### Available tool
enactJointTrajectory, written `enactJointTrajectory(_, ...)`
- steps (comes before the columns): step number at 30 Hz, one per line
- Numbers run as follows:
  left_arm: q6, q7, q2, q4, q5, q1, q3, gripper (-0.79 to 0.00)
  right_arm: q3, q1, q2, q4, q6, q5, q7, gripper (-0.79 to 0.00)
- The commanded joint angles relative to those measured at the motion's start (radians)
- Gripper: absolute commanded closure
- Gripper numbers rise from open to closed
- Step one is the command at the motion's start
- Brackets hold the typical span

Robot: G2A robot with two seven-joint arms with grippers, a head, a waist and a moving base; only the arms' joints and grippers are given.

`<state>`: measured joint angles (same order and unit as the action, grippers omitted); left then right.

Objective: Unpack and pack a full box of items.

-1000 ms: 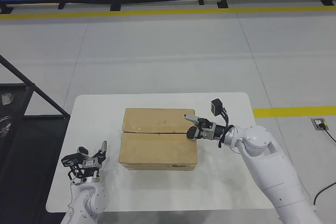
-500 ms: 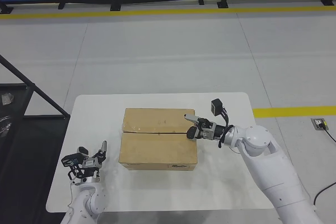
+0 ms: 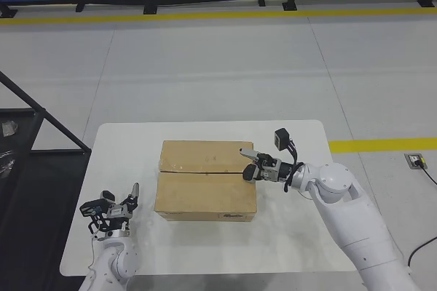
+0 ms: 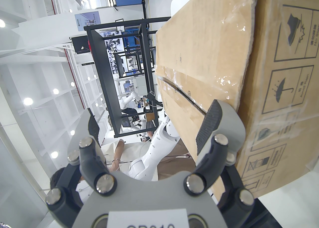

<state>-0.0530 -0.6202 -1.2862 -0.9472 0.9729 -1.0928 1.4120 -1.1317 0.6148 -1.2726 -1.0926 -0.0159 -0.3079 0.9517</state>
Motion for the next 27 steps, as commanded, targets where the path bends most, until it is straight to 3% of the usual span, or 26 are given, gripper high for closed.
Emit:
enactJointTrajectory(1, 0.0, 0.0, 0.0, 0.0, 0.0, 0.0, 0.0, -0.785, 0.0, 0.0, 0.0, 0.0, 0.0, 0.0, 0.0, -0.785)
enactJointTrajectory(17, 0.001, 0.0, 0.001, -0.007, 0.012, -0.002, -0.001, -0.785, 0.0, 0.0, 0.0, 0.0, 0.0, 0.0, 0.0, -0.785)
enactJointTrajectory(27, -0.02, -0.028, 0.03, 0.005, 0.318, 0.007, -0.005, -0.785, 0.0, 0.0, 0.0, 0.0, 0.0, 0.0, 0.0, -0.785)
